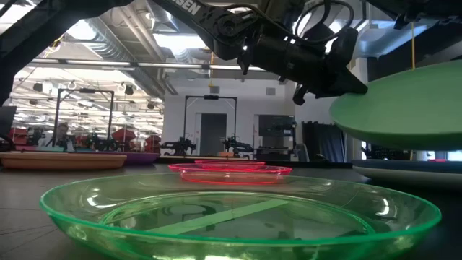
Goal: Stack plastic plates
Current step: Stack the green plate on top of blue plate, then stack the pink plate on top of green plate
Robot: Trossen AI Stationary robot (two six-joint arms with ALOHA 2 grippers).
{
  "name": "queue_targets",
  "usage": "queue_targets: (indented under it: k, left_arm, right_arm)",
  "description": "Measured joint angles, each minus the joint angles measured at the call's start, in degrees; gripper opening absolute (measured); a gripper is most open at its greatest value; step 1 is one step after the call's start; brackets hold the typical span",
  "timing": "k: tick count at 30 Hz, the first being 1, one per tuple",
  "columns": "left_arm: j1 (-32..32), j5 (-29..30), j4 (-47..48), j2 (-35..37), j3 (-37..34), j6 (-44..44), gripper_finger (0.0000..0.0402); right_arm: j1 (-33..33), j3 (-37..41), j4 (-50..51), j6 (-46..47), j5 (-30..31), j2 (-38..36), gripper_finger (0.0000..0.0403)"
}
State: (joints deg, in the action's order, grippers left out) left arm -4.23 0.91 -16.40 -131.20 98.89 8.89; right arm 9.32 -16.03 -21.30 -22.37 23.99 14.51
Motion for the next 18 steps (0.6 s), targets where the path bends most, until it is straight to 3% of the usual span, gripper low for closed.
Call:
queue_targets:
  k: [6, 18]
  left_arm:
    - [0.00, -0.13, -0.18, 0.00, 0.00, 0.07, 0.0030]
    - [0.33, -1.69, -0.47, -1.51, 0.02, -0.27, 0.0092]
  right_arm:
    - [0.00, 0.00, 0.00, -0.17, 0.00, -0.01, 0.0003]
    - [0.00, 0.00, -0.04, -0.44, 1.13, -0.01, 0.0003]
